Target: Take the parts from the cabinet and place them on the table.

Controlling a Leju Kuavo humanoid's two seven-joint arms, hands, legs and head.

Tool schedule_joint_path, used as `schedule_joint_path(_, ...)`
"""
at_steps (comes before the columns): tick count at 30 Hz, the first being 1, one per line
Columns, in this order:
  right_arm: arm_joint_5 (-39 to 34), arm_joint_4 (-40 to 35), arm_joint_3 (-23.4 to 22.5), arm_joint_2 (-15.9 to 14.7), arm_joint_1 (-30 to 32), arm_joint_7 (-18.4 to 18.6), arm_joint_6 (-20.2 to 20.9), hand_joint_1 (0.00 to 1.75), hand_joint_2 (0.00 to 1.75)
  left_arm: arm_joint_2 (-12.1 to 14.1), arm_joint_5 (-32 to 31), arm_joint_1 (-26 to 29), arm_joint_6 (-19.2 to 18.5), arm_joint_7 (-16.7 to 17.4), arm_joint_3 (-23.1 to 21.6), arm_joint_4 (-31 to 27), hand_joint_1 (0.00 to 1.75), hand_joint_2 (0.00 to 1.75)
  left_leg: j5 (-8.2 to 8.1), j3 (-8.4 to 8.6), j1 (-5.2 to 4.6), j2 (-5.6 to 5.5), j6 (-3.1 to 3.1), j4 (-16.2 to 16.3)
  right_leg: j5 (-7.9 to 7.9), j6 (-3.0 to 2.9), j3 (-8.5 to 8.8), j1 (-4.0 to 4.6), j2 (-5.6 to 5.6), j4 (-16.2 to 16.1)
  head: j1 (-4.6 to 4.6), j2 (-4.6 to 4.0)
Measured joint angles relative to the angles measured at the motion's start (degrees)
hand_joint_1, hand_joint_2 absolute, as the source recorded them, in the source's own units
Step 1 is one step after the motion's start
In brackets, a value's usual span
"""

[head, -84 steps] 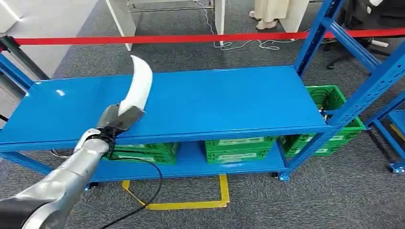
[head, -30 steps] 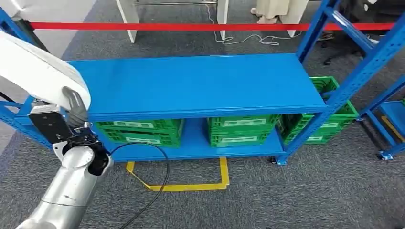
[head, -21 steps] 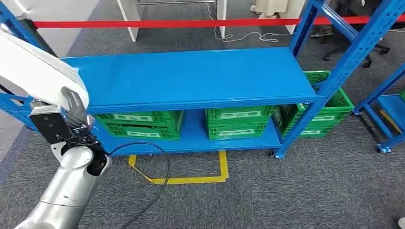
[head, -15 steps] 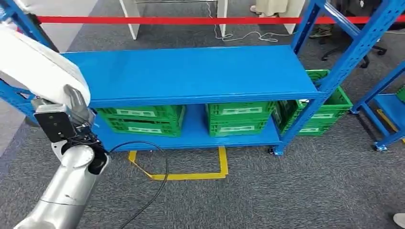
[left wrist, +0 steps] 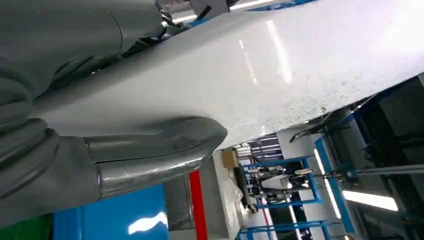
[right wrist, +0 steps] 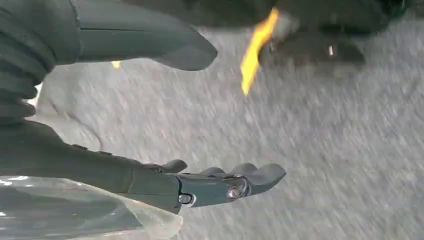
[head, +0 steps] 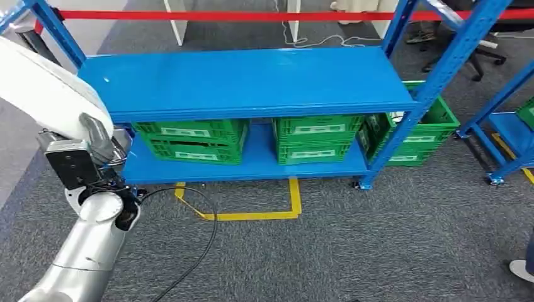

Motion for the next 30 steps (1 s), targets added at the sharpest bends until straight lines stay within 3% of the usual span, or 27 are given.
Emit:
schedule_joint_path(1,0.1,0.0,0.0,0.0,0.2,-1.2,-1.5,0.0,1.75,0.0,-0.3,0.3,0.0,0.0,0.3,0.0,1.75,1.75,0.46,0.02,0.06,-0.02,-0.37,-0.2,0.19,-0.32,-0.25,0.22,-0.02,0.3,0.07,0.0)
schedule_joint_path(2,0.1,0.0,0.0,0.3,0.5,-2.8,-3.2,0.0,1.75,0.0,-0.7,0.8,0.0,0.0,0.7,-0.3,1.75,1.75,0.81,-0.2,0.04,-0.2,-0.72,-0.1,0.86,-1.04,-0.98,-0.13,-0.25,0.0,0.15,0.0)
schedule_joint_path(3,0.0,0.0,0.0,0.3,0.4,-4.1,-4.5,0.0,1.75,0.1,-0.8,1.4,0.1,0.0,1.2,-0.6,1.75,1.75,-1.5,-0.86,0.23,-0.27,-1.17,0.7,1.55,-1.52,-1.4,-0.21,-0.39,0.1,0.04,0.0)
schedule_joint_path(4,0.0,0.0,0.0,0.4,0.4,-5.0,-5.2,0.0,1.75,0.2,-0.8,1.9,0.1,0.0,1.7,-0.9,1.75,1.75,-5.66,-1.39,0.3,-0.3,-1.45,3.3,2.21,-2.14,-2.2,-0.18,-0.45,0.1,-0.22,0.0)
schedule_joint_path(5,0.1,0.0,0.0,0.5,0.4,-5.5,-5.6,0.0,1.75,0.2,-0.8,2.1,0.1,0.0,2.1,-1.3,1.75,1.75,-9.68,-2.07,0.41,-0.3,-1.71,7.3,2.94,-2.28,-2.41,-0.09,-0.48,0.1,-0.53,0.0)
schedule_joint_path(6,0.2,0.0,0.0,0.6,0.4,-5.8,-5.8,0.0,1.75,0.3,-0.8,2.3,0.1,0.0,2.3,-1.4,1.75,1.75,-12.48,-2.67,0.43,-0.3,-1.89,11.7,3.64,-2.31,-3.14,-0.03,-0.52,0.3,-0.42,0.0)
schedule_joint_path(7,0.2,0.0,0.0,0.7,0.5,-5.9,-5.9,0.0,1.75,0.4,-0.8,2.6,0.1,0.0,2.4,-1.5,1.75,1.75,-13.7,-3.06,0.44,-0.3,-2.01,15.9,4.22,-2.33,-4.01,0.04,-0.56,0.5,-0.46,0.0)
schedule_joint_path(8,0.3,0.0,0.0,0.7,0.5,-5.9,-5.9,0.0,1.75,0.4,-0.8,2.9,0.1,0.0,2.5,-1.7,1.75,1.75,-13.12,-2.83,0.45,-0.3,-2.04,18.0,4.63,-2.31,-4.95,0.06,-0.67,0.8,-0.46,0.0)
schedule_joint_path(9,0.3,0.0,0.0,0.7,0.5,-6.0,-5.9,0.0,1.75,0.4,-0.8,3.2,0.1,0.0,2.6,-1.7,1.75,1.75,-11.46,-1.7,0.46,-0.3,-1.99,17.9,4.99,-2.29,-5.94,0.07,-0.69,1.3,-0.46,0.0)
schedule_joint_path(11,0.3,0.0,0.0,0.7,0.5,-6.0,-5.5,0.0,1.75,0.5,-0.8,3.3,0.1,0.0,2.7,-2.0,1.75,1.75,-7.76,3.63,0.46,-0.3,-1.55,10.9,5.59,-2.12,-7.84,0.11,-0.64,2.3,-0.46,0.0)
schedule_joint_path(12,0.4,0.0,0.0,0.7,0.5,-6.0,-5.0,0.0,1.75,0.5,-0.7,3.3,0.1,0.0,2.8,-2.3,1.75,1.75,-7.55,6.94,0.44,-0.39,-1.16,6.1,5.83,-1.99,-8.37,0.13,-0.56,2.7,-0.5,0.0)
schedule_joint_path(13,0.4,0.0,0.0,0.7,0.5,-6.0,-4.5,0.0,1.75,0.5,-0.7,3.2,0.1,0.0,2.9,-2.5,1.75,1.75,-9.04,9.55,0.19,-0.42,-0.8,2.0,6.01,-1.72,-8.89,0.53,-0.51,3.1,-0.48,0.0)
schedule_joint_path(14,0.4,0.0,0.0,0.7,0.4,-6.0,-4.0,0.0,1.75,0.5,-0.7,3.1,0.1,-0.1,2.9,-2.8,1.75,1.75,-9.77,10.34,0.19,-0.43,-0.54,0.0,6.42,-1.41,-9.2,0.46,-0.52,3.1,-0.28,0.0)
schedule_joint_path(15,0.4,0.0,0.0,0.7,0.3,-6.0,-3.5,0.0,1.75,0.5,-0.7,3.0,0.0,-0.2,2.9,-2.8,1.75,1.75,-9.71,9.82,0.02,-0.44,-0.42,-0.1,6.87,-1.08,-9.57,0.37,-0.53,3.1,-0.48,0.0)
schedule_joint_path(17,-0.2,0.0,0.0,0.7,0.4,-6.1,-1.4,0.0,1.75,0.6,-0.1,3.3,-0.7,-0.2,2.9,-2.9,1.75,1.75,-8.94,9.13,0.03,-0.41,0.38,-0.4,7.56,-0.4,-9.92,0.34,-0.53,3.0,-0.39,0.0)
schedule_joint_path(18,-0.7,0.0,-0.2,0.7,0.5,-6.5,-0.1,0.0,1.75,0.7,0.3,3.3,-1.3,-0.2,2.8,-3.1,1.75,1.75,-8.26,9.08,0.39,-0.06,0.76,-0.7,6.68,-0.18,-10.74,0.17,-0.25,3.7,-0.46,0.0)
schedule_joint_path(19,-1.3,0.0,-0.3,0.7,0.5,-6.9,1.2,0.0,1.75,0.8,0.7,3.3,-1.6,-0.1,2.7,-3.3,1.75,1.75,-7.77,8.53,0.42,-0.09,1.31,-0.7,4.32,0.05,-11.81,0.21,-0.24,5.7,-0.2,0.0)
schedule_joint_path(21,-2.0,0.0,-0.5,0.6,0.5,-7.7,2.8,0.0,1.75,1.0,1.1,3.6,-2.1,0.1,2.5,-3.7,1.75,1.75,-6.92,7.36,0.35,-0.06,1.52,-0.7,-0.59,0.39,-14.79,0.06,-0.24,14.0,0.02,0.0)
schedule_joint_path(22,-2.3,0.0,-0.8,0.6,0.5,-8.1,3.2,0.0,1.75,1.0,1.5,3.7,-2.4,0.1,2.4,-3.8,1.75,1.75,-6.47,6.68,0.3,-0.04,1.51,-0.6,-2.47,0.57,-16.23,0.05,-0.24,18.4,0.06,0.0)
schedule_joint_path(23,-2.5,0.0,-0.9,0.5,0.5,-8.3,3.4,0.0,1.75,1.1,1.8,3.9,-2.7,0.3,2.4,-3.8,1.75,1.75,-6.05,6.14,0.3,-0.04,1.44,-0.6,-2.88,0.68,-16.42,0.05,-0.24,20.1,0.07,0.0)
schedule_joint_path(24,-2.7,0.0,-1.1,0.4,0.5,-8.3,3.8,0.0,1.75,1.2,2.1,4.1,-3.0,0.3,2.4,-3.8,1.75,1.75,-5.7,5.73,0.3,-0.04,1.37,-0.5,-1.99,0.69,-15.11,0.01,-0.24,18.9,0.09,0.0)
schedule_joint_path(25,-2.9,0.0,-1.3,0.2,0.6,-8.3,4.0,0.0,1.75,1.3,2.2,4.2,-3.1,0.3,2.4,-3.8,1.75,1.75,-5.5,5.43,0.32,-0.05,1.22,-0.5,-0.27,0.68,-12.65,-0.06,-0.25,15.4,0.07,0.0)
schedule_joint_path(27,-3.2,0.0,-1.8,0.0,0.5,-8.3,4.4,0.0,1.75,1.4,2.3,4.3,-3.1,0.3,2.4,-3.8,1.75,1.75,-5.21,5.05,0.38,-0.07,0.87,-0.1,3.6,0.5,-5.65,-0.22,-0.27,4.5,0.09,0.0)
schedule_joint_path(28,-3.3,0.0,-1.9,-0.1,0.3,-8.3,4.5,0.0,1.75,1.5,2.3,4.3,-3.1,0.3,2.4,-4.0,1.75,1.75,-5.07,4.75,0.09,-0.06,0.55,0.1,2.26,0.49,-4.28,-0.01,-0.22,2.0,0.07,0.0)
schedule_joint_path(30,-3.4,0.0,-2.2,-0.1,0.4,-8.3,4.6,0.0,1.75,1.6,2.3,4.2,-3.2,0.3,2.4,-4.1,1.75,1.75,-4.54,4.13,0.04,-0.04,-0.09,0.5,2.95,-0.3,-4.53,0.07,-0.17,2.0,0.0,0.0)
